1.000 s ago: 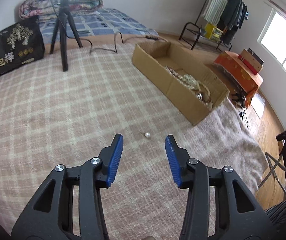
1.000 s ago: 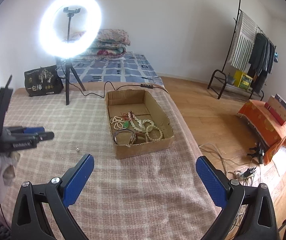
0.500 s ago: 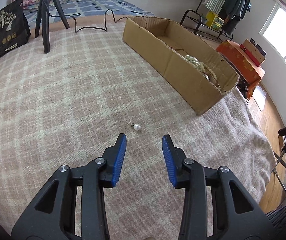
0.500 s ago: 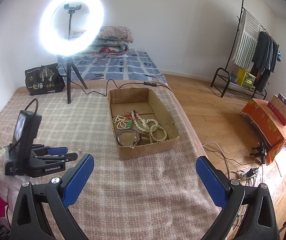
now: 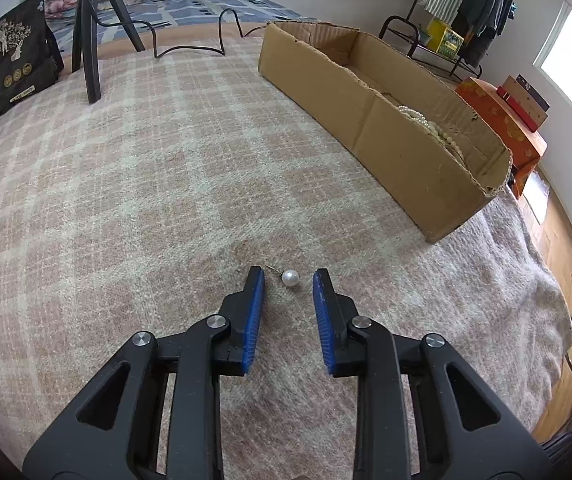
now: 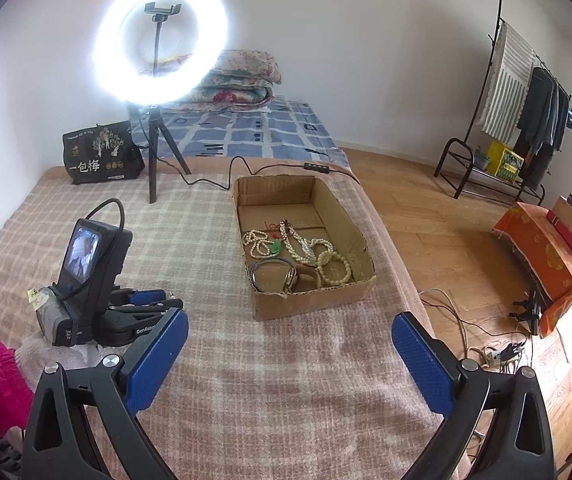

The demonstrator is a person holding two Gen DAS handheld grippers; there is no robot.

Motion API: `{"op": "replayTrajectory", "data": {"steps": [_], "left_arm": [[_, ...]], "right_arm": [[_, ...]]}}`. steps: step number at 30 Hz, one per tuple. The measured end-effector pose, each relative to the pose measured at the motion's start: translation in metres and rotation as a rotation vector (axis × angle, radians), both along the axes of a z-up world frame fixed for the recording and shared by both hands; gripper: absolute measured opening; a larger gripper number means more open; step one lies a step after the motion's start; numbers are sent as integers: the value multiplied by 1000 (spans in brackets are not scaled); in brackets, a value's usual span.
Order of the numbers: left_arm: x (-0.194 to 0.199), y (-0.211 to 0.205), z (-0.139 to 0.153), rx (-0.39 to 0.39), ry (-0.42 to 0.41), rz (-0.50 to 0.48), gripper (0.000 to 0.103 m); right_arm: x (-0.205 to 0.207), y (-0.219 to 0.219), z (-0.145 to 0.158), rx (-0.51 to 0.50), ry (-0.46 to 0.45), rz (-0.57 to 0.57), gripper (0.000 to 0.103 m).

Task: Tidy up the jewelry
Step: 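Close the left tool on the small pearl earring on the blanket, then carry the pearl earring with the left tool over the box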

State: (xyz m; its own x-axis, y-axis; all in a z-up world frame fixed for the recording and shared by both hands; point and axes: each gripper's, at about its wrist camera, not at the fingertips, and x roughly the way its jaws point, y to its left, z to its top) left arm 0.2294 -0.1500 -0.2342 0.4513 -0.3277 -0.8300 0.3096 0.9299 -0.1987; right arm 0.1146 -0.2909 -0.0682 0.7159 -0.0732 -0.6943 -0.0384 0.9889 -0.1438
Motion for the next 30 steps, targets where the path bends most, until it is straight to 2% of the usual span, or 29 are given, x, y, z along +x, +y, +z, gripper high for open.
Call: {"op": "replayTrajectory", "data": {"steps": [10,19,30], "left_arm": [[-2,-2,-4,50,-41,-10,9],[-6,1,3,52,-72,-5,8],[-2,9,33,16,-120,4,6]], "right_arm": [[3,7,-3,-14,13,18,103],[3,6,-5,-12,16,5,103],[4,4,-6,-10,13,3,103]]}}
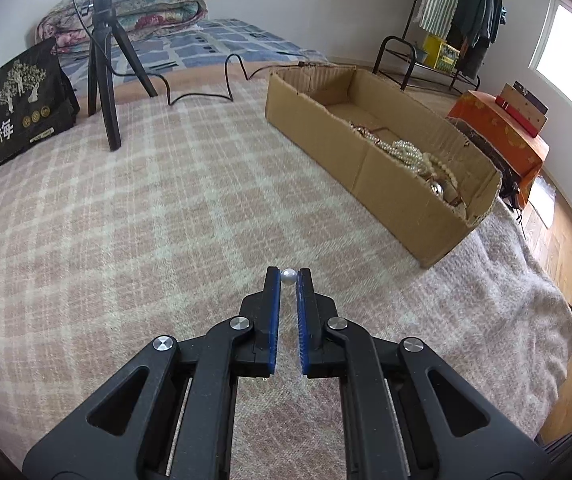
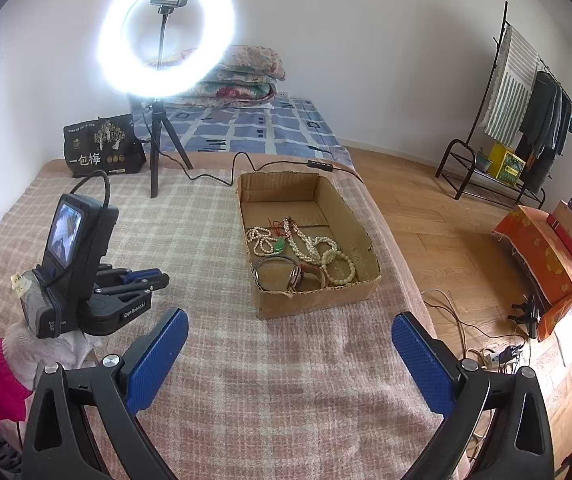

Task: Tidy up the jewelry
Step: 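Carry the pearl earring with the left tool over the box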

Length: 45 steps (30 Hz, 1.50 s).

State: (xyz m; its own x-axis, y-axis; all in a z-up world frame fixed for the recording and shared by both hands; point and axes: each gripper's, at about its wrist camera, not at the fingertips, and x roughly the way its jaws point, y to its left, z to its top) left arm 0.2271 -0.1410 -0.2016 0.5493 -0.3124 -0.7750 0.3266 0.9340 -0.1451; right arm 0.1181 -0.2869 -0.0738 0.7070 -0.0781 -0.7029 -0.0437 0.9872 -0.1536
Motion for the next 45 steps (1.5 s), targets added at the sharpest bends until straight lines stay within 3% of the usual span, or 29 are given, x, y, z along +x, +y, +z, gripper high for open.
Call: {"op": "replayTrajectory", "data": {"steps": [16,30,45], "left_arm": [[3,13,20,-22,-33,10,6],[17,19,62,-49,-108,-2,6],[52,-63,94,-71,-154,-99,6]], "right_arm": [[-1,-1,2,1,-5,-3,103],[-1,-1,2,2,-3,-3,103],[2,-17,-1,54,28,-30,103]]}}
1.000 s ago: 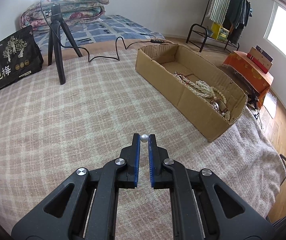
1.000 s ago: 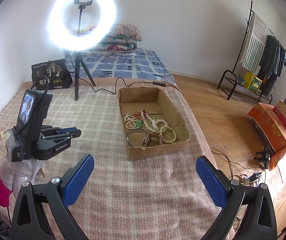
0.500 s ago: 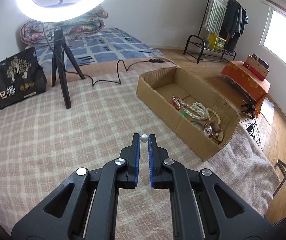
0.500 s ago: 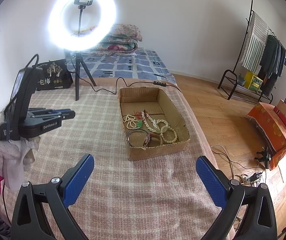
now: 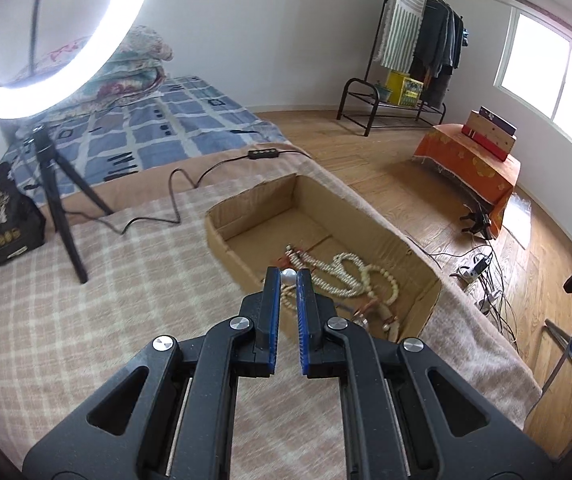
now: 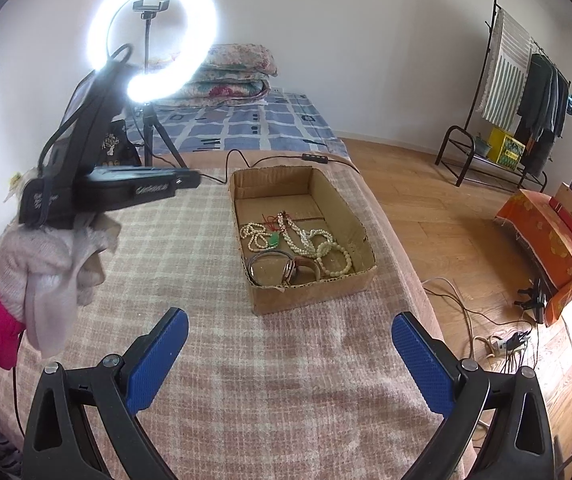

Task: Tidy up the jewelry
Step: 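Carry the pearl earring with the left tool over the box, then open the left tool to drop the earring into the box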

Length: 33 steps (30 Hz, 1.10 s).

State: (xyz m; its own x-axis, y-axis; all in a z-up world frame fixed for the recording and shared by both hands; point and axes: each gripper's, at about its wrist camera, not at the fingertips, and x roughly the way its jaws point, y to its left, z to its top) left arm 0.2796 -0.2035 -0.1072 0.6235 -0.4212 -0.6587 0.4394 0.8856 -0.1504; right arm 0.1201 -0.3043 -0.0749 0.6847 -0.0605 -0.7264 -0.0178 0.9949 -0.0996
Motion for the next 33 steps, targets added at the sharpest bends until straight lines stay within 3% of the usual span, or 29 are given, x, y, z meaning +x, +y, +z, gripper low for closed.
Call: {"op": "replayTrajectory", "data": {"steps": [14,28,30,32,33], "left_arm": [[30,-61,-7,32,1,-29,6],[40,-61,-4,-6,13,18,6],[39,-59,-1,-7,5,22,16],[36,-57,3,-7,-12,27,53],[33,-56,6,-9,-29,34,59]], "right_arm": [[6,-5,-3,40,21,-11,103],[9,-1,-5,47,32,-4,103],[9,0,-6,46,33,-2,103],[9,0,-6,47,33,-2,103],[9,0,-6,47,33,-2,103]]}}
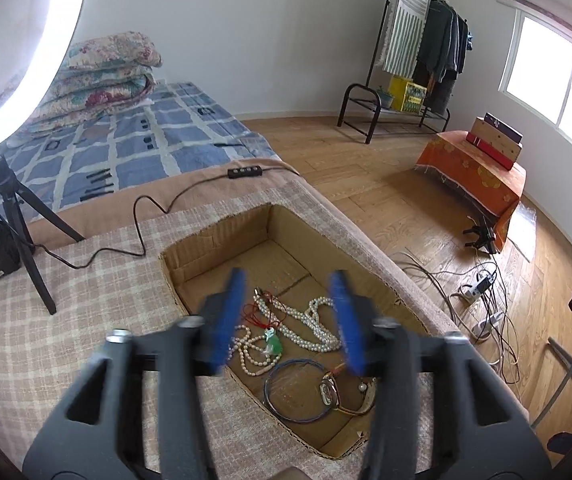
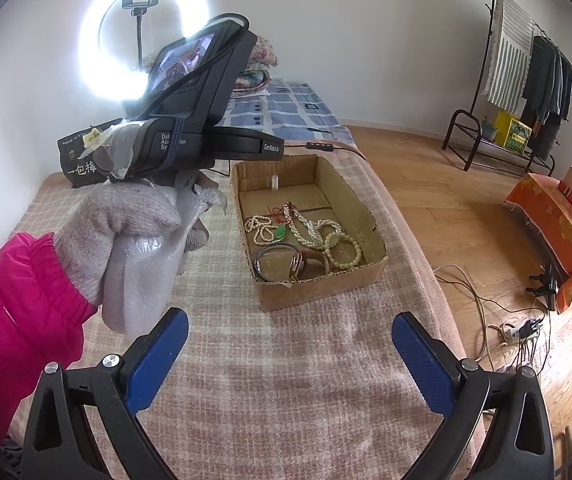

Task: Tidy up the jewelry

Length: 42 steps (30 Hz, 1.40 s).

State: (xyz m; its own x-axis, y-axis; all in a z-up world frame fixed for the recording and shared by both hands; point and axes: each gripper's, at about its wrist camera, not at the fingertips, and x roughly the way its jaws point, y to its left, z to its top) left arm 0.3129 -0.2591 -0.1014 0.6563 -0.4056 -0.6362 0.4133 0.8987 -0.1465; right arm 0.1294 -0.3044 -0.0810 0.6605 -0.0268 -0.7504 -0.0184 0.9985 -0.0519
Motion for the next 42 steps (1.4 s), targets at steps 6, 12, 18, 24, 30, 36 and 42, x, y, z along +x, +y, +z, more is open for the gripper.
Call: {"op": "replayTrajectory", "data": {"steps": [6,12,18,24,30,36,42], "left_arm": [[-7,1,10,8,-22,-9,63],[-20,10,22,8,-50,2,79],[-36,30,38,23,-69,20,80],[-62,61,56,55,-113,51,82],[-97,96,76,77,-154,78,84],[-142,134,89,76,-206,128,100],[-181,158,91,70,-202,144,101]], "right_arm": [[0,1,0,-2,-1,-1,103],[-1,5,4,-1,-13,-5,103],[-5,10,9,-3,-30,-6,103],[-9,16,16,-9,-56,-11,103],[-16,21,24,-24,-91,-20,103],[-19,22,29,-25,-124,-45,103],[-21,21,35,-19,-154,-67,103]]}}
